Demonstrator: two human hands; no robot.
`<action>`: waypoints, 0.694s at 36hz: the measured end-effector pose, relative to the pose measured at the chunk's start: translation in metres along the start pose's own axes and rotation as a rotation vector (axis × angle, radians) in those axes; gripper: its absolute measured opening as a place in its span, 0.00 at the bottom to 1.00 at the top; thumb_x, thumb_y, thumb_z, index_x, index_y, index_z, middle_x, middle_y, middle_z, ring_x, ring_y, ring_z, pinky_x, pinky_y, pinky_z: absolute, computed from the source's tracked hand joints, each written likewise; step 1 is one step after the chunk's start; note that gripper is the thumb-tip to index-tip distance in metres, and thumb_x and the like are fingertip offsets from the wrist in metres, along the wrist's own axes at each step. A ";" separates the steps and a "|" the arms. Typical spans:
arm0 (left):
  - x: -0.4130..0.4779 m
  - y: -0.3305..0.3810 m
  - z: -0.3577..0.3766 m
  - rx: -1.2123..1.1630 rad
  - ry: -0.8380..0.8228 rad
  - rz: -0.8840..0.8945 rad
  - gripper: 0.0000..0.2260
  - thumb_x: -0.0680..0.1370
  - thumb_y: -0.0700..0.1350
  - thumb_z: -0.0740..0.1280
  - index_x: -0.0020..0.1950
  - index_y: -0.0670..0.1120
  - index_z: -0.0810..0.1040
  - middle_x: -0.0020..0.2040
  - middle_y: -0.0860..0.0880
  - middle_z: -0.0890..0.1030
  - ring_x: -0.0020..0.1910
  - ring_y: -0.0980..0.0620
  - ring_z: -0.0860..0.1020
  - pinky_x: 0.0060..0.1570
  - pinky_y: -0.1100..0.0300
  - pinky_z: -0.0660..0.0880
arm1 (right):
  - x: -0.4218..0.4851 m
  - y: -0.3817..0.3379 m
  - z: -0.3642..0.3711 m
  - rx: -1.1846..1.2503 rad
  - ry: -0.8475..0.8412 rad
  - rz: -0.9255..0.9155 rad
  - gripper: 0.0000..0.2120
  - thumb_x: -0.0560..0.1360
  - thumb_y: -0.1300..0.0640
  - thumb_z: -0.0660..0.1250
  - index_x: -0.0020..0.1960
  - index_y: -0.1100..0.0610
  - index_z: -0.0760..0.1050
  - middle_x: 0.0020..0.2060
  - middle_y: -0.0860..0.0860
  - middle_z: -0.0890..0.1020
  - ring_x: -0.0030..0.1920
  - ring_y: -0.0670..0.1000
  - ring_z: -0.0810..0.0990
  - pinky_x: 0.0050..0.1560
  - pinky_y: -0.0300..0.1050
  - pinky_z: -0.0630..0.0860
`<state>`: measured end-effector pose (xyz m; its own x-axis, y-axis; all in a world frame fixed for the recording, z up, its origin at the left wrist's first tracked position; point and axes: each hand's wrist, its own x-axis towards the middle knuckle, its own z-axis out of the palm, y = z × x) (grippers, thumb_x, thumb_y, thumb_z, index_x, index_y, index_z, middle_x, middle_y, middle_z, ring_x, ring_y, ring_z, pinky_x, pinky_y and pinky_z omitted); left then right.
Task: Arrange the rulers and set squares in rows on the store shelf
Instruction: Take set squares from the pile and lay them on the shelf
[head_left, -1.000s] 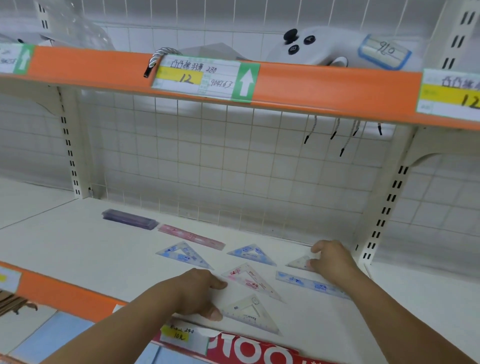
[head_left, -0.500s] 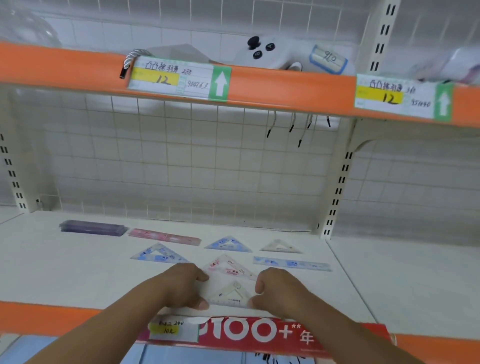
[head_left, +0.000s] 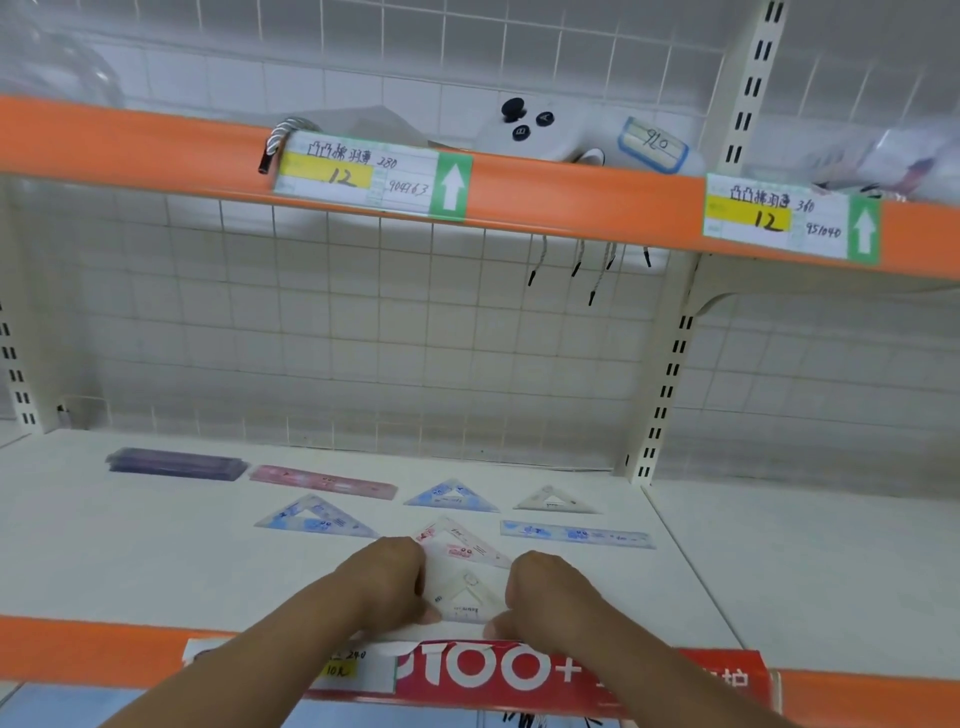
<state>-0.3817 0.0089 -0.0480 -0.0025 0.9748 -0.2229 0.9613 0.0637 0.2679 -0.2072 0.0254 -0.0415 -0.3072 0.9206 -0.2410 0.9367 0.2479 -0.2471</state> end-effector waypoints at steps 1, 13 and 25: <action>0.000 0.000 0.000 -0.007 0.000 -0.002 0.12 0.76 0.50 0.69 0.56 0.46 0.78 0.56 0.48 0.80 0.55 0.50 0.77 0.54 0.63 0.73 | 0.000 -0.001 0.000 0.000 -0.002 0.002 0.23 0.71 0.46 0.72 0.32 0.53 0.60 0.30 0.47 0.66 0.29 0.45 0.64 0.30 0.38 0.60; -0.002 0.000 0.002 -0.056 0.018 0.004 0.10 0.77 0.48 0.67 0.56 0.46 0.77 0.57 0.47 0.79 0.55 0.50 0.77 0.50 0.65 0.70 | 0.000 -0.004 0.004 0.074 -0.005 0.036 0.17 0.72 0.47 0.72 0.48 0.54 0.66 0.34 0.45 0.69 0.35 0.43 0.70 0.33 0.33 0.65; -0.003 0.002 0.004 -0.055 0.027 -0.032 0.12 0.76 0.49 0.68 0.56 0.45 0.78 0.56 0.47 0.80 0.55 0.50 0.78 0.55 0.63 0.74 | -0.009 -0.010 0.004 -0.026 0.100 -0.013 0.14 0.75 0.51 0.69 0.57 0.54 0.70 0.34 0.45 0.65 0.44 0.48 0.71 0.33 0.35 0.63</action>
<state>-0.3784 0.0057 -0.0501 -0.0415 0.9775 -0.2067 0.9441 0.1061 0.3122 -0.2143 0.0139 -0.0404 -0.3024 0.9425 -0.1423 0.9372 0.2667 -0.2249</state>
